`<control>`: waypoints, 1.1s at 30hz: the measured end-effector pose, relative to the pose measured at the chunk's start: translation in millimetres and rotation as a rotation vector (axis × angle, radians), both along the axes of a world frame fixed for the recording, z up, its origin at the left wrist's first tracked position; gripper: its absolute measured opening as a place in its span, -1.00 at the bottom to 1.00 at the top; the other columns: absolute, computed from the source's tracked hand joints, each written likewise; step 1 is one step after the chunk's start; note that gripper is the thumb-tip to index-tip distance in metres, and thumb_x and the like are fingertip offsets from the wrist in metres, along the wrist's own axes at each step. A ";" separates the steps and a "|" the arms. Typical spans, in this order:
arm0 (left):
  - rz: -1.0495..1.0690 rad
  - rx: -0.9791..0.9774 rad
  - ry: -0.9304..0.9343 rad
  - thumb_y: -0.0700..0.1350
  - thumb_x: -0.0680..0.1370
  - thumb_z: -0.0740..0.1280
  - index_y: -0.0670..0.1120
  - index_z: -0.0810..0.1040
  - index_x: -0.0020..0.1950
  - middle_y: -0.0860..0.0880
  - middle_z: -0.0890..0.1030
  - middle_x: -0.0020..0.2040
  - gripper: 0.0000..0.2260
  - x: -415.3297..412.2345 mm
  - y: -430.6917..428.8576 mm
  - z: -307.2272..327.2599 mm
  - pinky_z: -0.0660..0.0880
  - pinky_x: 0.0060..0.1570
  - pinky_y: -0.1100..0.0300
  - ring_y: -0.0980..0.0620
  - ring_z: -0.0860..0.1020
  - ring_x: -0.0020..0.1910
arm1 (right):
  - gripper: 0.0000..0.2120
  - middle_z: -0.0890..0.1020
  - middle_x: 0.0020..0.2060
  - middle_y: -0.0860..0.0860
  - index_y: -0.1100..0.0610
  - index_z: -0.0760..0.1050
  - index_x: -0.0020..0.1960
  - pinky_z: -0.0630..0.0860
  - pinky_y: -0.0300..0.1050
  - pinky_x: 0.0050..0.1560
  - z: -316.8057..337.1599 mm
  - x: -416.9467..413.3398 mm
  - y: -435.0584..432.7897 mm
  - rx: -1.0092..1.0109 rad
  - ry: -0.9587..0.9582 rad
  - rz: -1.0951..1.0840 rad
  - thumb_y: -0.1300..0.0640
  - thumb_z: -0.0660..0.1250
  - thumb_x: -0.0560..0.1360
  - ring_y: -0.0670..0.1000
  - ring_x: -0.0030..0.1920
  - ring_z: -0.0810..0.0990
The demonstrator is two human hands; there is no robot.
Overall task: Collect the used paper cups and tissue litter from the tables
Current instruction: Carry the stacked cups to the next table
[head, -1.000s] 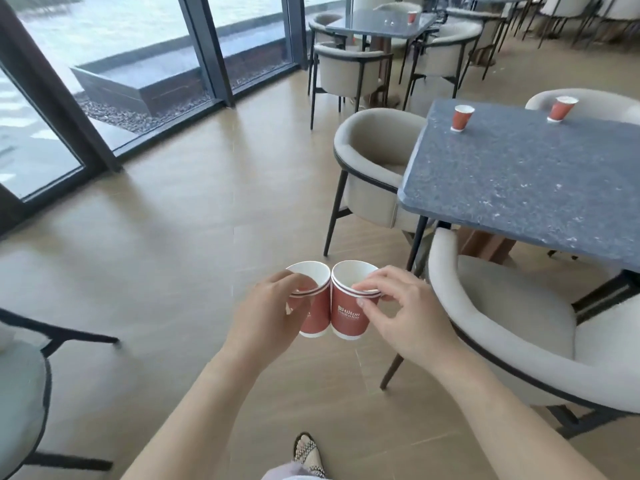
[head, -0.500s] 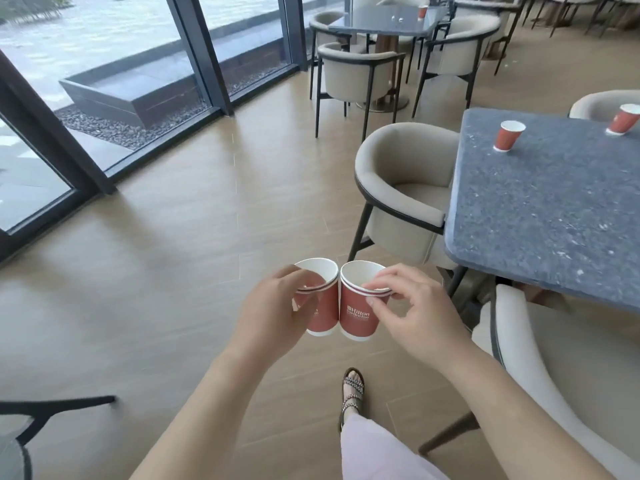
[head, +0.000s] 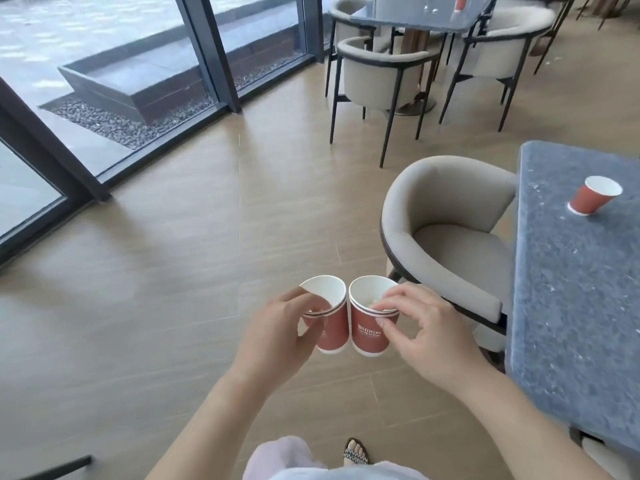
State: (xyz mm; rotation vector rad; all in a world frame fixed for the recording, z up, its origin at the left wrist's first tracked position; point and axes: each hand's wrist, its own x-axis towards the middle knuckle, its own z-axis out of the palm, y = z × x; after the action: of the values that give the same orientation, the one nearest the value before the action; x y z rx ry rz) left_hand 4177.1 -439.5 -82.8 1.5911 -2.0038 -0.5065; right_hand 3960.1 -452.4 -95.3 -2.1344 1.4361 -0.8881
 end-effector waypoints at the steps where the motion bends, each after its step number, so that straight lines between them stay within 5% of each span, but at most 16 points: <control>1: 0.016 0.012 0.010 -0.25 0.41 0.37 -0.01 0.61 -0.10 0.23 0.53 -0.19 -0.84 5.0 -12.4 -2.7 0.51 -0.23 0.14 0.19 0.55 -0.22 | -0.83 0.57 -0.16 -0.15 0.01 0.60 -0.11 0.37 -0.38 -0.02 -0.7 4.8 -15.7 0.016 0.007 0.017 0.23 0.45 0.35 -0.16 -0.09 0.49; 10: 0.126 0.060 0.030 -0.27 0.39 0.40 0.00 0.61 -0.10 0.33 0.47 -0.20 -0.81 73.4 -159.1 -27.5 0.36 -0.27 0.49 0.24 0.47 -0.16 | -0.84 0.55 -0.16 -0.18 0.04 0.61 -0.11 0.40 -0.29 -0.03 -19.2 67.7 -180.5 0.072 0.027 0.076 0.24 0.45 0.36 -0.15 -0.10 0.50; 21: -0.119 0.023 -0.050 -0.22 0.42 0.37 0.04 0.61 -0.08 0.22 0.55 -0.15 -0.83 129.9 -423.6 -9.0 0.49 -0.29 0.21 0.22 0.53 -0.22 | -0.83 0.57 -0.16 -0.17 0.00 0.60 -0.11 0.40 -0.30 0.00 -11.9 127.6 -393.5 0.040 -0.042 -0.105 0.24 0.44 0.37 -0.14 -0.07 0.51; 29: -0.358 0.069 -0.096 -0.16 0.41 0.34 0.06 0.60 -0.05 0.19 0.60 -0.08 -0.82 86.1 -573.0 -18.9 0.53 -0.28 0.11 0.08 0.58 -0.14 | -0.83 0.55 -0.17 -0.24 -0.02 0.58 -0.13 0.35 -0.44 -0.03 -27.1 89.0 -485.4 0.101 -0.038 -0.372 0.23 0.44 0.37 -0.17 -0.08 0.49; 33: -0.488 0.079 -0.135 -0.11 0.41 0.29 0.05 0.60 -0.01 0.15 0.59 -0.07 -0.80 47.5 -661.3 -28.7 0.53 -0.23 0.08 0.06 0.58 -0.14 | -0.84 0.56 -0.17 -0.21 0.00 0.59 -0.13 0.39 -0.35 -0.03 -41.9 64.8 -555.1 0.105 -0.040 -0.469 0.24 0.44 0.37 -0.15 -0.10 0.51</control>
State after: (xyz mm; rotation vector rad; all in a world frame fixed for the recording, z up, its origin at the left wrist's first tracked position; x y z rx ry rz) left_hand 4224.6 -1100.8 -111.4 1.1959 -2.5146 -0.6781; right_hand 4024.9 -1007.4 -137.2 -1.7198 1.9562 -0.9806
